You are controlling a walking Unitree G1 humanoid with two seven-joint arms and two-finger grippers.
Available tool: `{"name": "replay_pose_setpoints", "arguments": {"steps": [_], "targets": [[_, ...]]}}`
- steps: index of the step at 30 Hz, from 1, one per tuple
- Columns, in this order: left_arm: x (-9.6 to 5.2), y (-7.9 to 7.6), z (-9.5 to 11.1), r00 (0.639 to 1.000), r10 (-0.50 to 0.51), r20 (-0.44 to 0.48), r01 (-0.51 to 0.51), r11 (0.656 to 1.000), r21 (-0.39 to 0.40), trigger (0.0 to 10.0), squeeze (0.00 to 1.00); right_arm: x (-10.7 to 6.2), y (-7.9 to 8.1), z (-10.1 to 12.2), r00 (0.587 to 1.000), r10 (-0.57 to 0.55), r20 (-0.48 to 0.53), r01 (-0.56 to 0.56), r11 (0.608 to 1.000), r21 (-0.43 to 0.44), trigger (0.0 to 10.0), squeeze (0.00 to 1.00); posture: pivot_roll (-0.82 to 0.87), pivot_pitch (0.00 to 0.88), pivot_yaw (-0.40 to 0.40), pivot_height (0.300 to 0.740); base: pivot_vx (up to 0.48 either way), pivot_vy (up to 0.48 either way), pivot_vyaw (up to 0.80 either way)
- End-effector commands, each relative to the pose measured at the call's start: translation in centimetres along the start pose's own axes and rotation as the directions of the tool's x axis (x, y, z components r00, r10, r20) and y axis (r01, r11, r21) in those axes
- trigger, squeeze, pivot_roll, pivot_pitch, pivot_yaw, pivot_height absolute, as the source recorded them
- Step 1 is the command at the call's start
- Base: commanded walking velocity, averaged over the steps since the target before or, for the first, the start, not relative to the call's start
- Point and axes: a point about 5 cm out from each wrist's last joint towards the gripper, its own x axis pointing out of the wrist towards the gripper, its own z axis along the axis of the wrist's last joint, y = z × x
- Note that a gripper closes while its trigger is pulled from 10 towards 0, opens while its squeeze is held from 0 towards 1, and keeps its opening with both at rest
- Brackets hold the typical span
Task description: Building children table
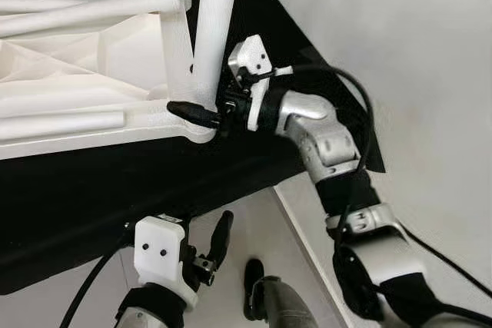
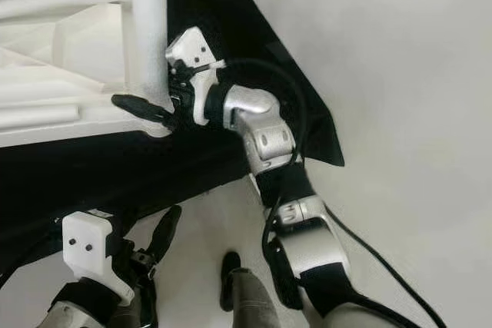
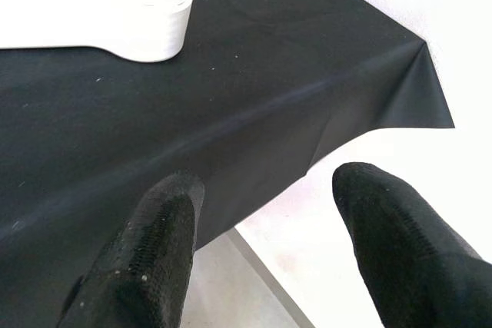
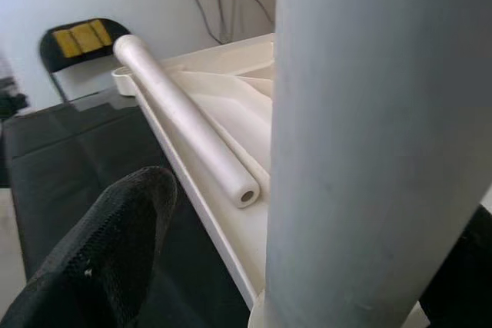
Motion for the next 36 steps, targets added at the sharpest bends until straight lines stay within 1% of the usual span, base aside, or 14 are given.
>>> {"name": "replay_pose_setpoints", "arguments": {"steps": [1,9,10,12,13,28,29,30,31,32,33,34,35,36], "targets": [[-0.1,-0.1,-0.6,1.0,0.01,-0.024,-0.01,1.0,-0.008,10.0,0.0,0.4,0.2,0.1,0.997,0.08,0.002,-0.08,0.997,-0.016,10.0,0.0,0.05,0.365,-0.132,0.74,0.0,0.0,0.0],[-0.4,-0.4,-0.7,1.0,0.01,-0.03,-0.011,1.0,-0.013,10.0,0.0,1.1,-0.7,0.8,0.976,0.219,0.019,-0.218,0.975,-0.044,9.9,0.0,0.08,0.365,-0.131,0.74,0.0,0.0,0.0],[-0.5,-0.5,-0.7,0.999,0.01,-0.032,-0.011,1.0,-0.014,10.0,0.0,1.2,-0.7,0.9,0.969,0.247,0.022,-0.246,0.968,-0.042,1.0,0.0,0.08,0.368,-0.131,0.74,0.0,0.0,0.0],[-0.6,-0.5,-0.7,0.999,0.01,-0.034,-0.011,1.0,-0.014,10.0,0.0,1.2,-0.7,0.9,0.964,0.264,0.023,-0.263,0.964,-0.04,1.0,0.0,0.08,0.368,-0.131,0.74,0.0,0.0,0.0],[-0.7,-0.6,-0.7,0.999,0.01,-0.035,-0.011,1.0,-0.015,10.0,0.0,1.1,-0.7,1.0,0.958,0.287,0.02,-0.286,0.957,-0.041,0.0,0.0,0.09,0.369,-0.129,0.74,0.0,0.0,0.0],[-1.0,-0.7,-0.7,0.999,0.01,-0.045,-0.011,1.0,-0.02,10.0,0.0,0.3,-1.8,1.2,0.942,0.335,-0.022,-0.336,0.94,-0.063,0.0,0.0,0.08,0.383,-0.124,0.74,0.0,0.0,0.0],[-1.0,-0.7,-0.7,0.999,0.01,-0.045,-0.011,1.0,-0.021,10.0,0.0,-0.1,-2.2,0.6,0.96,0.271,-0.074,-0.275,0.96,-0.051,0.0,0.0,0.06,0.384,-0.138,0.74,0.0,0.0,0.0],[-1.1,-0.8,-0.8,0.999,0.008,-0.045,-0.01,1.0,-0.024,10.0,0.0,-0.6,-2.9,-1.1,0.981,0.079,-0.178,-0.085,0.996,-0.029,0.0,0.0,0.04,0.385,-0.159,0.74,0.0,0.0,0.0],[-1.1,-0.8,-0.8,0.999,0.008,-0.045,-0.01,1.0,-0.024,10.0,0.0,-0.6,-2.9,-1.1,0.981,0.079,-0.178,-0.085,0.996,-0.029,0.0,0.0,0.04,0.385,-0.159,0.74,0.0,0.0,0.0],[-1.1,-0.9,-0.8,0.999,0.008,-0.045,-0.009,1.0,-0.026,10.0,0.0,-0.9,-3.2,-2.0,0.974,-0.022,-0.224,0.016,0.999,-0.028,0.0,0.0,0.04,0.385,-0.159,0.74,0.0,0.0,0.0],[-1.1,-0.9,-0.8,0.999,0.008,-0.045,-0.009,1.0,-0.026,10.0,0.0,-0.9,-3.2,-2.0,0.974,-0.022,-0.224,0.016,0.999,-0.028,0.0,0.0,0.04,0.385,-0.159,0.74,0.0,0.0,0.0],[-1.2,-1.0,-0.8,0.999,0.008,-0.045,-0.009,1.0,-0.027,10.0,0.0,-1.7,-4.0,-4.0,0.878,-0.374,-0.299,0.387,0.922,-0.015,0.0,0.0,0.04,0.383,-0.175,0.74,0.0,0.0,0.0],[-1.3,-1.0,-0.8,0.999,0.008,-0.046,-0.009,1.0,-0.029,10.0,0.0,-2.9,-4.4,-5.4,0.718,-0.592,-0.366,0.622,0.782,-0.044,0.0,0.0,0.04,0.383,-0.175,0.74,0.0,0.0,0.0],[-1.3,-1.0,-0.7,0.999,0.012,-0.044,-0.013,1.0,-0.028,10.0,0.0,-3.2,-0.2,-8.4,0.703,-0.56,-0.438,0.633,0.773,0.028,0.0,0.0,0.06,0.404,-0.166,0.74,0.0,0.0,0.0]]}}
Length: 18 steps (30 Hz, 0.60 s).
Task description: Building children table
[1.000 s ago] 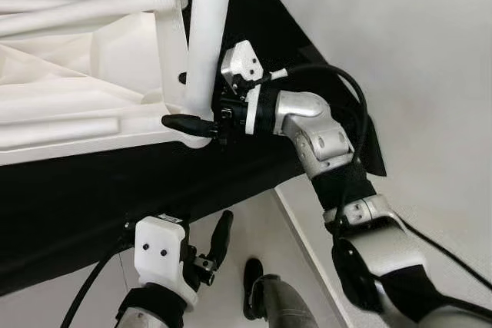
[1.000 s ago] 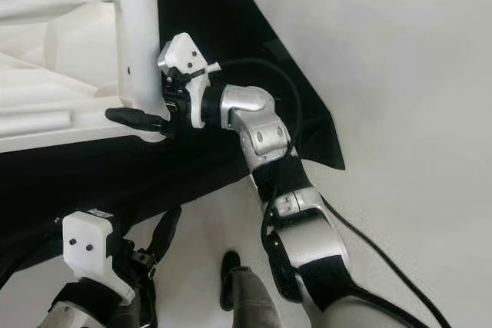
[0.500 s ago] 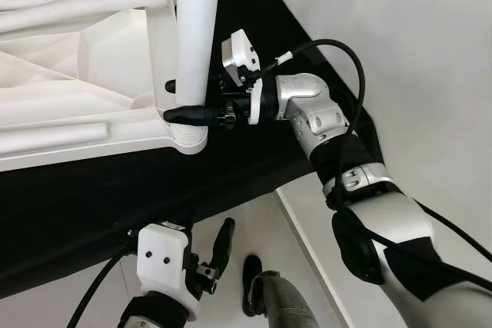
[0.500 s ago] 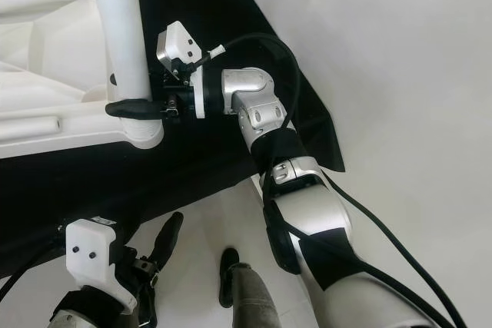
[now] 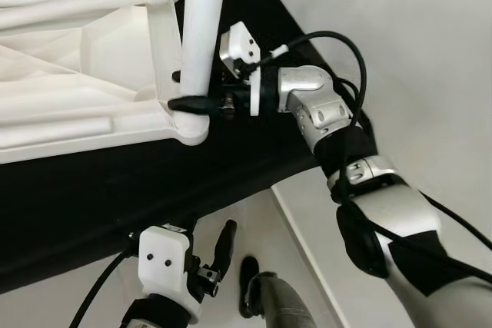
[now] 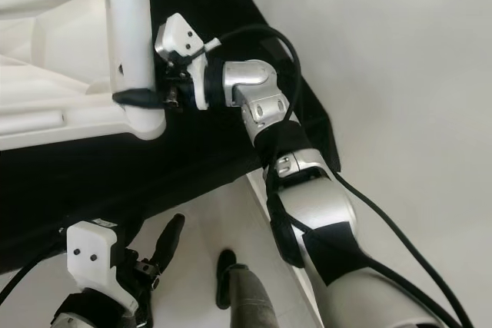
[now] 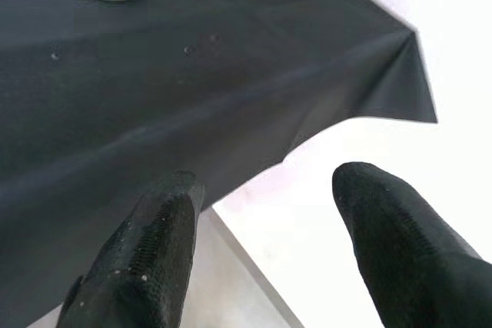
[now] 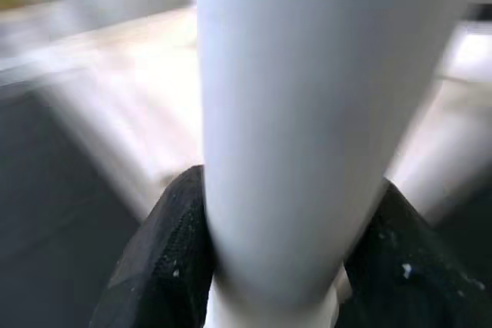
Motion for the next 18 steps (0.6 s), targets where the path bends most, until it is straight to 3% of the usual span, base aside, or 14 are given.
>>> {"name": "replay_pose_setpoints", "arguments": {"steps": [1,2,3,4,5,6,7,13,18], "targets": [[-0.4,-0.1,-0.1,1.0,0.014,-0.013,-0.014,1.0,-0.01,10.0,0.0,-3.3,0.2,-7.9,0.914,-0.241,-0.327,0.274,0.96,0.06,0.0,0.0,0.06,0.404,-0.166,0.74,0.0,0.0,0.0],[-0.4,0.0,-0.1,1.0,0.017,-0.012,-0.017,1.0,-0.009,10.0,0.0,-4.9,3.1,-9.3,0.913,-0.2,-0.355,0.261,0.956,0.132,0.0,0.0,0.06,0.404,-0.166,0.74,0.0,0.0,0.0],[-0.4,0.0,-0.1,1.0,0.017,-0.012,-0.017,1.0,-0.009,10.0,0.0,-4.9,3.1,-9.3,0.913,-0.2,-0.355,0.261,0.956,0.132,0.0,0.0,0.06,0.404,-0.166,0.74,0.0,0.0,0.0],[-0.3,0.0,-0.1,1.0,0.018,-0.012,-0.018,1.0,-0.007,10.0,0.0,-5.2,5.3,-9.3,0.935,-0.142,-0.324,0.204,0.965,0.166,0.0,0.0,0.06,0.383,-0.148,0.74,0.0,0.0,0.0],[-0.3,0.0,-0.1,1.0,0.018,-0.012,-0.018,1.0,-0.007,10.0,0.0,-5.2,5.3,-9.3,0.935,-0.142,-0.324,0.204,0.965,0.166,0.0,0.0,0.06,0.383,-0.148,0.74,0.0,0.0,0.0],[-0.3,0.0,-0.1,1.0,0.018,-0.012,-0.018,1.0,-0.006,10.0,0.0,-5.2,6.3,-9.2,0.946,-0.12,-0.3,0.178,0.968,0.176,0.0,0.0,0.06,0.383,-0.148,0.74,0.0,0.0,0.0],[-0.2,0.1,-0.3,1.0,0.017,-0.013,-0.017,1.0,-0.005,10.0,0.0,-4.2,6.2,-8.8,0.951,-0.133,-0.278,0.183,0.97,0.162,0.0,0.0,0.05,0.368,-0.152,0.74,0.0,0.0,0.0],[0.2,0.3,-0.4,1.0,0.021,-0.002,-0.021,1.0,0.002,10.0,0.0,-2.3,6.3,-7.3,0.942,-0.215,-0.257,0.262,0.952,0.162,0.0,0.0,0.05,0.352,-0.163,0.74,0.0,0.0,0.0],[0.6,0.7,-0.4,0.999,0.031,0.009,-0.031,0.999,0.011,10.0,0.0,-2.5,6.9,-5.9,0.951,-0.187,-0.246,0.231,0.959,0.165,0.0,0.0,0.05,0.332,-0.155,0.74,0.0,0.0,0.0]]}}
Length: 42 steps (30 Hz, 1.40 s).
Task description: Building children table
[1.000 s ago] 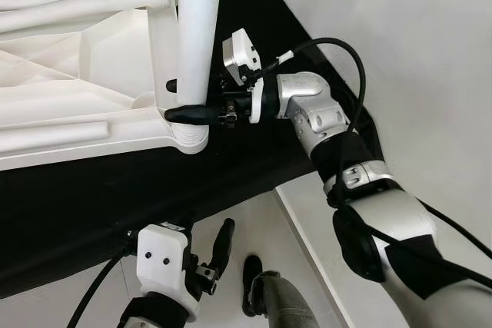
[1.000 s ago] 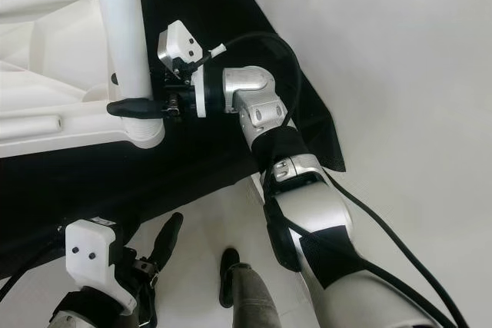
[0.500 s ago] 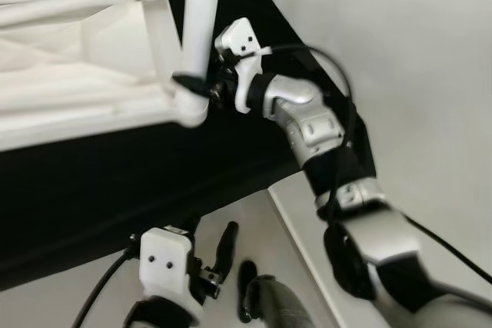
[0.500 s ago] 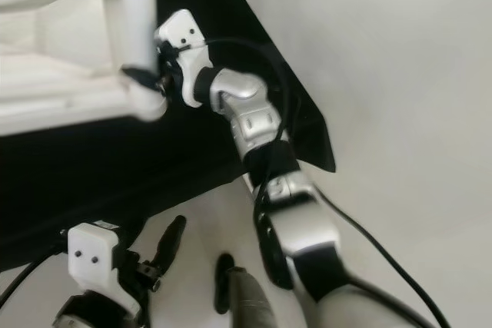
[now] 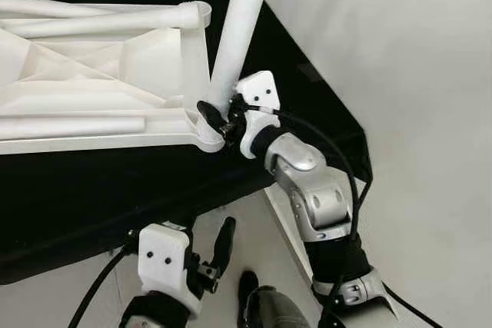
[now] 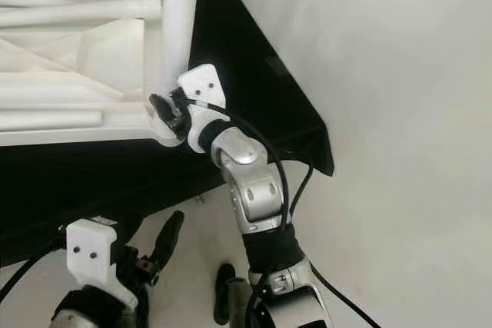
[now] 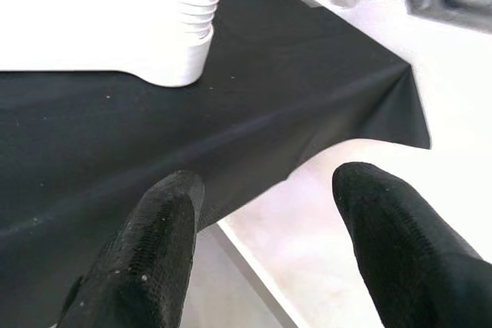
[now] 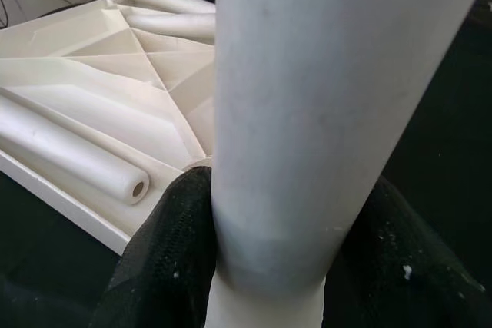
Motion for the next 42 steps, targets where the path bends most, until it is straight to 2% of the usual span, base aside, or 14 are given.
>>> {"name": "replay_pose_setpoints", "arguments": {"steps": [1,2,3,5,6,7,8,15,21,22,25,26,33,42], "targets": [[-0.1,0.1,-0.5,1.0,0.016,-0.014,-0.017,1.0,-0.009,10.0,0.0,0.5,2.1,-3.4,0.982,0.03,-0.189,-0.016,0.997,0.075,0.0,0.0,0.05,0.332,-0.155,0.74,0.0,0.0,0.0],[-0.1,0.2,-0.5,1.0,0.016,-0.014,-0.017,1.0,-0.009,10.0,0.0,0.4,2.1,-3.3,0.981,0.035,-0.19,-0.021,0.997,0.073,0.0,0.0,0.05,0.332,-0.155,0.74,0.0,0.0,0.0],[0.1,0.2,-0.5,1.0,0.013,-0.013,-0.013,1.0,-0.007,10.0,0.0,0.6,1.6,-2.7,0.987,0.024,-0.16,-0.015,0.998,0.056,10.0,0.0,0.04,0.321,-0.149,0.74,0.0,0.0,0.0],[0.2,0.2,-0.6,1.0,0.012,-0.013,-0.012,1.0,-0.006,10.0,0.0,0.7,1.3,-2.3,0.99,0.022,-0.138,-0.015,0.998,0.057,10.0,0.0,0.04,0.321,-0.149,0.74,0.0,0.0,0.0],[0.2,0.3,-0.6,1.0,0.011,-0.013,-0.011,1.0,-0.006,10.0,0.0,0.7,1.2,-2.1,0.992,0.021,-0.122,-0.014,0.998,0.058,10.0,0.87,0.04,0.321,-0.149,0.74,0.0,0.0,0.0],[0.2,0.3,-0.6,1.0,0.01,-0.012,-0.01,1.0,-0.005,10.0,0.0,0.9,1.2,-1.6,0.995,0.055,-0.081,-0.047,0.994,0.098,10.0,0.87,0.05,0.313,-0.147,0.74,0.0,0.0,0.0],[0.3,0.4,-0.6,1.0,0.011,-0.012,-0.011,1.0,-0.003,10.0,0.0,1.0,1.3,-0.9,0.993,0.111,-0.03,-0.106,0.988,0.114,10.0,1.0,0.05,0.311,-0.146,0.74,0.0,0.0,0.0],[0.6,0.9,-0.7,1.0,0.011,-0.006,-0.011,1.0,0.004,10.0,0.0,0.7,0.9,1.5,0.947,0.29,0.138,-0.306,0.945,0.118,10.0,1.0,0.04,0.293,-0.135,0.74,0.0,0.0,0.0],[0.8,1.1,-0.8,1.0,0.01,-0.005,-0.01,1.0,0.006,10.0,0.0,-0.1,0.4,1.9,0.915,0.365,0.171,-0.383,0.919,0.089,10.0,1.0,0.04,0.282,-0.127,0.74,0.0,0.0,0.0],[0.9,1.3,-0.9,1.0,0.01,-0.005,-0.01,1.0,0.005,10.0,0.0,-0.5,-0.4,1.8,0.903,0.392,0.173,-0.407,0.912,0.055,10.0,0.55,0.04,0.27,-0.118,0.74,0.0,0.0,0.0],[1.0,1.4,-0.9,1.0,0.011,-0.005,-0.011,1.0,0.003,10.0,0.0,-0.8,-0.9,1.6,0.897,0.408,0.169,-0.42,0.907,0.038,10.0,0.55,0.04,0.27,-0.118,0.74,0.0,0.0,0.0],[1.1,1.6,-1.0,1.0,0.012,-0.005,-0.012,1.0,0.002,10.0,0.0,-0.9,-1.7,1.2,0.909,0.389,0.151,-0.397,0.918,0.023,10.0,0.0,0.04,0.259,-0.11,0.74,0.0,0.0,0.0],[1.9,2.7,-1.1,0.998,0.057,0.004,-0.057,0.998,0.037,10.0,0.0,-2.4,-6.3,-0.1,0.97,0.205,0.133,-0.209,0.978,0.023,10.0,0.0,0.03,0.215,-0.095,0.74,0.0,0.0,0.0],[3.4,6.0,-1.2,0.977,0.212,0.023,-0.213,0.969,0.129,10.0,0.0,-5.9,-6.9,-3.5,0.989,0.125,0.085,-0.131,0.989,0.068,10.0,0.0,0.01,0.145,-0.057,0.74,0.0,0.0,0.0]]}}
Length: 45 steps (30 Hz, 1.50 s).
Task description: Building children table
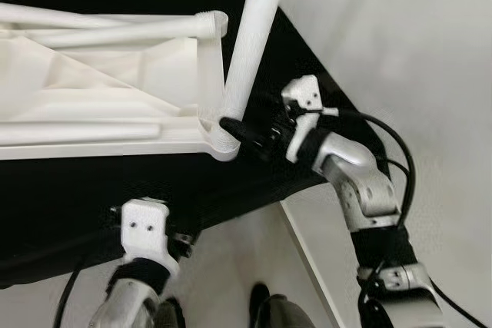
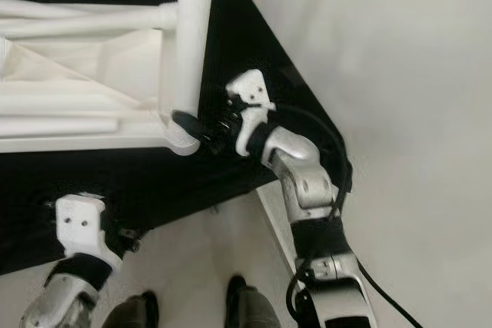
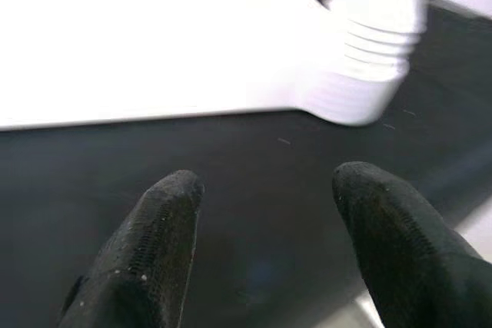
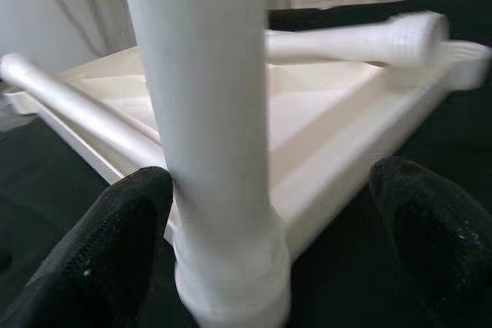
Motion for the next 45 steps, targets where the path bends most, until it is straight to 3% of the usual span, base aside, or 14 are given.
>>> {"name": "replay_pose_setpoints", "arguments": {"steps": [1,11,12,15,18,23,28,30,34,45], "targets": [[0.0,0.5,-0.5,0.999,0.031,-0.018,-0.031,0.999,0.014,10.0,0.0,-0.8,-0.1,-0.3,1.0,-0.025,0.0,0.025,1.0,0.0,10.0,0.0,0.01,0.145,-0.057,0.74,0.0,0.0,0.0],[0.9,2.5,-0.8,0.997,0.075,0.001,-0.074,0.99,0.12,10.0,0.0,-1.7,1.3,-2.9,0.996,-0.091,-0.015,0.091,0.995,0.045,10.0,0.0,-0.02,0.082,-0.027,0.74,0.0,0.0,0.0],[0.5,3.2,-1.3,0.995,0.096,-0.035,-0.091,0.987,0.13,10.0,0.0,-2.4,1.9,-4.7,0.98,-0.175,-0.092,0.177,0.984,0.019,10.0,0.0,-0.02,0.074,-0.022,0.74,0.0,0.0,0.0],[0.2,3.3,-1.5,0.994,0.098,-0.051,-0.091,0.988,0.126,10.0,0.0,-2.7,2.2,-5.4,0.973,-0.197,-0.124,0.199,0.98,0.006,10.0,0.0,-0.02,0.074,-0.022,0.74,0.0,0.0,0.0],[-0.7,3.1,-2.3,0.987,0.126,-0.097,-0.11,0.982,0.15,10.0,0.0,-3.4,3.1,-7.0,0.95,-0.245,-0.194,0.238,0.969,-0.062,10.0,0.0,-0.02,0.072,-0.033,0.74,0.0,-0.48,0.0],[-1.2,2.7,-2.5,0.981,0.168,-0.096,-0.147,0.969,0.199,10.0,0.0,-3.7,2.3,-6.9,0.941,-0.277,-0.193,0.269,0.961,-0.067,10.0,0.0,-0.02,0.071,-0.036,0.74,0.0,-0.48,0.0],[-1.2,1.9,-2.1,0.991,0.122,-0.062,-0.1,0.953,0.286,10.0,0.0,-4.1,1.5,-7.0,0.931,-0.304,-0.203,0.306,0.952,-0.021,10.0,0.0,-0.01,0.081,-0.044,0.74,0.0,0.0,0.75],[-1.2,1.7,-2.1,0.992,0.113,-0.058,-0.09,0.948,0.304,10.0,0.0,-4.2,1.3,-7.1,0.92,-0.323,-0.224,0.322,0.946,-0.043,10.0,0.0,-0.01,0.084,-0.042,0.74,0.0,0.0,0.71],[-1.2,1.5,-2.1,0.994,0.088,-0.058,-0.066,0.949,0.307,10.0,0.0,-4.4,1.1,-7.0,0.903,-0.365,-0.226,0.361,0.93,-0.06,10.0,0.0,-0.03,0.092,-0.038,0.74,0.0,0.0,0.0],[-1.0,1.5,-2.1,0.993,0.101,-0.064,-0.079,0.956,0.284,10.0,0.0,-4.6,1.4,-7.2,0.909,-0.349,-0.227,0.343,0.937,-0.068,10.0,0.0,-0.03,0.097,-0.031,0.74,0.0,0.0,0.0]]}}
